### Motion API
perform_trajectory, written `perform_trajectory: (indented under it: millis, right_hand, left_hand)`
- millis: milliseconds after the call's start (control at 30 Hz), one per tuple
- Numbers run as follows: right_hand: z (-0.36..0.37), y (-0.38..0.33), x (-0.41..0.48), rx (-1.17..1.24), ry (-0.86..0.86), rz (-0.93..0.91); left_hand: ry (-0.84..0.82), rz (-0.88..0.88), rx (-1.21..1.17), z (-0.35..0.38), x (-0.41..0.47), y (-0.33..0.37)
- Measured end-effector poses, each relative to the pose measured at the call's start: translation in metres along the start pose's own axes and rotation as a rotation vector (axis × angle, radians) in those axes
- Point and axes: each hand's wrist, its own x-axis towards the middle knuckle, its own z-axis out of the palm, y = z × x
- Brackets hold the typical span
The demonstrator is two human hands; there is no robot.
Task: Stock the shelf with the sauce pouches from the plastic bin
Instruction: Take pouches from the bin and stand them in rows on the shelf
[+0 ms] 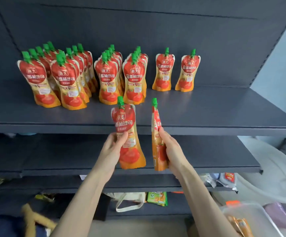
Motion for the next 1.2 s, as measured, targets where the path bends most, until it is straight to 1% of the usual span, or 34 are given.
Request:
perform_trajectory:
  millis: [100,167,367,500,733,867,967,1067,1200]
  right_hand:
    - [0.028,-0.015,0.02,0.01,0.046,-0.143]
    - [0.043,-0.025,0.034,0.03,0.075,-0.208]
    - [0.07,-0.052,0.084,0.047,0.132,-0.352]
    - [0.077,-0.065,0.118,0.068,0.139,-0.421]
    - [0.079,-0.073,0.165,-0.006,0.231,-0.485]
    - [0.076,-0.063,0.172,-0.065,0.217,-0.516]
    - [0.07,-0.054,0.169,-0.166,0.186,-0.538]
    - [0.066,-0.05,0.166,-0.277,0.188,-0.553]
    - [0.071,-0.044,0.165,-0.348,0.306,-0.542]
  left_hand:
    - [0.01,0.077,-0.002,-0.02,0.025,0.025]
    - [0.036,0.137,0.012,-0.03,0.043,0.039]
    - [0.048,0.276,0.072,-0.052,0.091,0.067]
    - [0.07,0.322,0.102,-0.064,0.123,0.079]
    - [0.098,0.325,0.129,-0.07,0.17,0.088]
    - [0.02,0.318,0.084,-0.075,0.18,0.082]
    - [-0.039,0.316,0.117,-0.081,0.182,0.075]
    - [-0.018,0.339,0.204,-0.085,0.183,0.068]
    - [0.054,0.388,0.242,-0.083,0.184,0.066]
